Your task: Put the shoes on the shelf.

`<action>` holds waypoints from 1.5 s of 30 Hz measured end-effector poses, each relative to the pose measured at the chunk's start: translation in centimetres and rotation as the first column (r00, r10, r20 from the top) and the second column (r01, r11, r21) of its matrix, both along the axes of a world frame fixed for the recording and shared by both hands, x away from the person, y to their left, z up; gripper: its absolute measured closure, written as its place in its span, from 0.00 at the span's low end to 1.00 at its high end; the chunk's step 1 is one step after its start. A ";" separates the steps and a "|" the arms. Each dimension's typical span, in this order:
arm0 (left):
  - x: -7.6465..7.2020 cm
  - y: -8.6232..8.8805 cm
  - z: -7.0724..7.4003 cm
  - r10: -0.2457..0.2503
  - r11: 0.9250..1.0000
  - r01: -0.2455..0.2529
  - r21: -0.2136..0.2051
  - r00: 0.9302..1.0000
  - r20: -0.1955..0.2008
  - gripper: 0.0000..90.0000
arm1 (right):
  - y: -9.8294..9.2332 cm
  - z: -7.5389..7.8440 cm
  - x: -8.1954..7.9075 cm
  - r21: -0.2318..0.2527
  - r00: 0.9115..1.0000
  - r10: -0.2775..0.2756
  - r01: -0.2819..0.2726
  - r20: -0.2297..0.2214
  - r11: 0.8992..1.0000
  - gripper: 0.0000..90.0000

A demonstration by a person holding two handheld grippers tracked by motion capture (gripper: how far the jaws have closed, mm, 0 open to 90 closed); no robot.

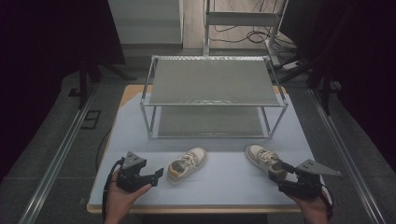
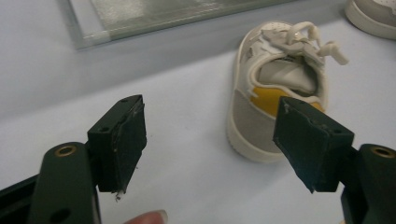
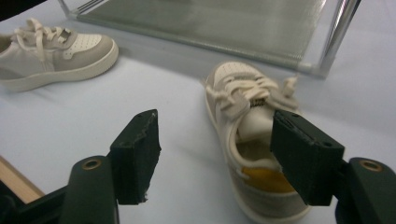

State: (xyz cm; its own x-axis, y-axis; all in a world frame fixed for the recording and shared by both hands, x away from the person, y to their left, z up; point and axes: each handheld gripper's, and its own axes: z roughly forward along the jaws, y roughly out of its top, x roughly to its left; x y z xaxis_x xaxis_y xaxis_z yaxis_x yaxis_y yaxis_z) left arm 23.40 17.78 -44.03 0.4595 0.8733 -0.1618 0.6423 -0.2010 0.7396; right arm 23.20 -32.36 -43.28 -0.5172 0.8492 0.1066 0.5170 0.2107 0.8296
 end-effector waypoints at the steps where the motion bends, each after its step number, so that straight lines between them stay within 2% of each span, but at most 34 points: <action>1: 0.0 0.0 0.0 0.000 1.000 0.000 0.000 1.000 0.000 0.28 | 0.0 0.0 0.0 0.000 1.000 0.000 0.000 0.000 1.000 0.36; 7: 0.7 -1.5 0.9 -0.057 0.998 0.057 0.014 0.998 0.000 0.27 | -0.1 0.6 0.9 -0.019 1.000 -0.012 0.012 -0.011 1.000 0.32; 11: 1.3 -3.3 1.2 -0.101 0.995 0.101 0.025 0.995 -0.011 0.25 | -0.4 0.3 1.8 -0.025 0.998 -0.049 0.049 -0.030 0.998 0.29; 12: 1.8 -4.0 1.2 -0.118 0.992 0.119 0.033 0.993 -0.024 0.23 | -0.5 0.2 2.1 -0.033 0.998 -0.056 0.054 -0.039 0.998 0.28; 15: 2.3 -4.7 1.0 -0.127 0.990 0.129 0.050 0.991 -0.040 0.22 | -0.5 0.0 2.5 -0.044 0.997 -0.064 0.062 -0.044 0.997 0.27; 18: 3.1 -5.7 0.7 -0.139 0.987 0.143 0.068 0.989 -0.060 0.21 | -0.4 -0.6 3.5 -0.052 0.995 -0.068 0.064 -0.075 0.997 0.25; 22: 3.6 -6.7 0.5 -0.159 0.983 0.165 0.081 0.984 -0.076 0.19 | -0.1 -1.0 4.2 -0.066 0.993 -0.071 0.065 -0.093 0.996 0.22; 27: 4.1 -7.7 0.1 -0.169 0.978 0.179 0.102 0.981 -0.099 0.17 | 0.4 -1.5 4.9 -0.087 0.991 -0.078 0.069 -0.107 0.994 0.21; 30: 4.5 -8.2 -0.3 -0.164 0.976 0.178 0.129 0.980 -0.115 0.16 | 0.6 -1.8 5.4 -0.106 0.990 -0.082 0.070 -0.118 0.992 0.19; 40: 5.4 -9.4 -1.7 -0.159 0.963 0.187 0.196 0.976 -0.151 0.17 | 1.2 -4.0 7.3 -0.150 0.978 -0.076 0.047 -0.194 0.987 0.19; 43: 5.6 -9.4 -1.7 -0.155 0.965 0.184 0.187 0.975 -0.160 0.18 | 1.1 -4.3 7.4 -0.139 0.976 -0.068 0.040 -0.205 0.990 0.21; 44: 5.6 -9.4 -1.8 -0.171 0.961 0.202 0.187 0.970 -0.170 0.22 | 1.1 -4.2 7.4 -0.138 0.977 -0.063 0.035 -0.204 0.990 0.23; 45: 5.6 -9.4 -1.8 -0.171 0.961 0.202 0.187 0.970 -0.170 0.23 | 1.1 -4.2 7.4 -0.138 0.977 -0.063 0.035 -0.204 0.990 0.23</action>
